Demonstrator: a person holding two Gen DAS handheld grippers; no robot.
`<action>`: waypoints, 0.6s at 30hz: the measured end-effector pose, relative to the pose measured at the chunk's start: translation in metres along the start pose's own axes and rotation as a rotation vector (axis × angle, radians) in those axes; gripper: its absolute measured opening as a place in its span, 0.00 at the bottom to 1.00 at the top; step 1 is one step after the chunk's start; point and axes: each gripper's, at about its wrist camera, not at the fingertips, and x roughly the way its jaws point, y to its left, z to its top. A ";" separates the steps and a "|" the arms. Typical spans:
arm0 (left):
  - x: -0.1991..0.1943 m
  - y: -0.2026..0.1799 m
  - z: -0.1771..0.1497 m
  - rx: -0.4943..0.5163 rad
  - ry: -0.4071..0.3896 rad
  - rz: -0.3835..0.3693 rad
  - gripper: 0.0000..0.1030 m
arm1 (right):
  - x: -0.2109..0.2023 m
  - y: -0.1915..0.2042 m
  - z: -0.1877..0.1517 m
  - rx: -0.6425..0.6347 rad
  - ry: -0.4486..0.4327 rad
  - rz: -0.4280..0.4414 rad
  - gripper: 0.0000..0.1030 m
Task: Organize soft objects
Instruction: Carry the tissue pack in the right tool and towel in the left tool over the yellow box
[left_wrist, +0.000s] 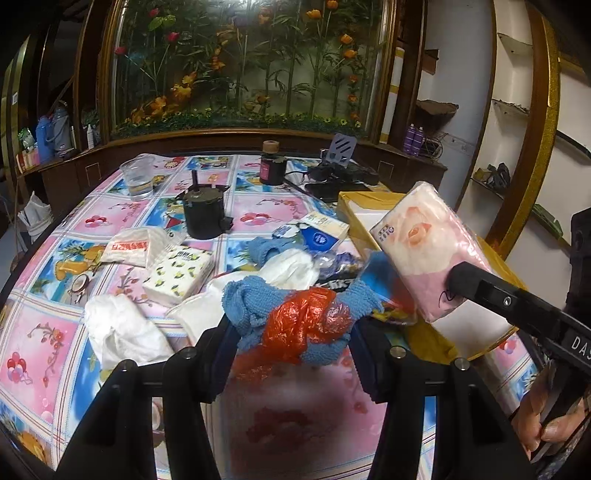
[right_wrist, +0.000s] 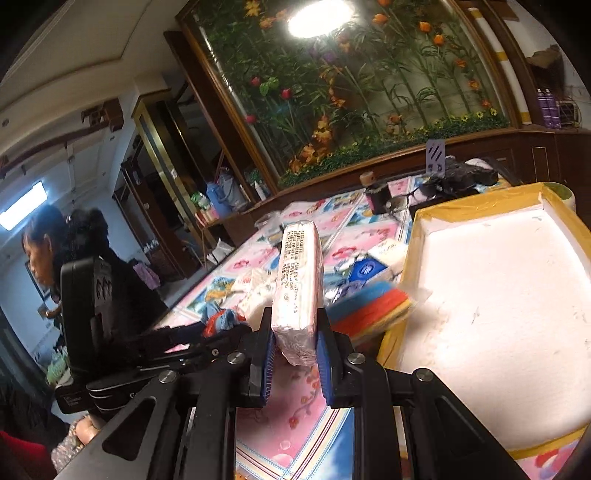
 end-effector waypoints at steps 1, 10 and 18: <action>0.000 -0.005 0.005 0.009 -0.007 -0.004 0.52 | -0.003 -0.001 0.005 -0.001 -0.007 0.001 0.21; 0.001 -0.032 0.031 0.050 -0.027 -0.014 0.52 | -0.017 -0.013 0.036 0.015 -0.055 0.006 0.21; 0.014 -0.068 0.074 0.079 -0.058 -0.046 0.52 | -0.029 -0.027 0.076 0.056 -0.141 -0.029 0.21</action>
